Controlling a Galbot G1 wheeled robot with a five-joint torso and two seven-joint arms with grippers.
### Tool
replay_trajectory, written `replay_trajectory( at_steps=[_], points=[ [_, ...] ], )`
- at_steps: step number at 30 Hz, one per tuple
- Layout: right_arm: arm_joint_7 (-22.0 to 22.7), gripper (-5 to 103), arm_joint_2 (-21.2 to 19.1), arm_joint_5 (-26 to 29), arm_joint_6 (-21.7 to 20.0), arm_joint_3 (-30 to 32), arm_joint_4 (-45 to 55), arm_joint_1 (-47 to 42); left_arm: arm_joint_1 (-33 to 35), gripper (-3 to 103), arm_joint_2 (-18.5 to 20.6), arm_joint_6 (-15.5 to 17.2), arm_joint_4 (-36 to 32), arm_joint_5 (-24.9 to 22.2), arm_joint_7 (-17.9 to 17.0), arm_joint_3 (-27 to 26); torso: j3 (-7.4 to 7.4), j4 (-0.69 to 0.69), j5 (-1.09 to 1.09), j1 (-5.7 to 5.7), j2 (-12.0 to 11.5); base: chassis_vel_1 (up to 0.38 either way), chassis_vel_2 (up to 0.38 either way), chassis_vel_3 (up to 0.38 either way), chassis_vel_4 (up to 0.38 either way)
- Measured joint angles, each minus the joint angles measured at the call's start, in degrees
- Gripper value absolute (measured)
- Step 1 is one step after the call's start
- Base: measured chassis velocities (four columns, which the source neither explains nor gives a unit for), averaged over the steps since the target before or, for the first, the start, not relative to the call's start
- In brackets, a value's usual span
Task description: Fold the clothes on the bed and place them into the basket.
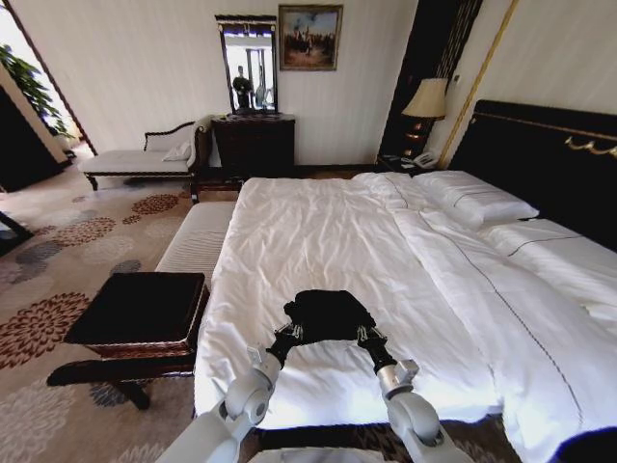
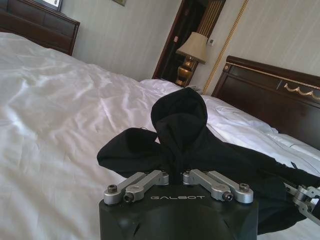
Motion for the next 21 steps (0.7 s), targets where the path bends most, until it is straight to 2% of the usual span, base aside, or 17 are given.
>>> replay_trajectory(
  at_steps=[21],
  points=[
    [0.0, 7, 1.3, -2.5, -0.1, 0.0, -0.7, -0.5, 1.4, 6, 0.0, 0.2, -0.8, 0.3, -0.2, 0.1, 0.0, 0.0, -0.01, 0.0, 0.0, 0.002, 0.003, -0.003, -0.002]
  ],
)
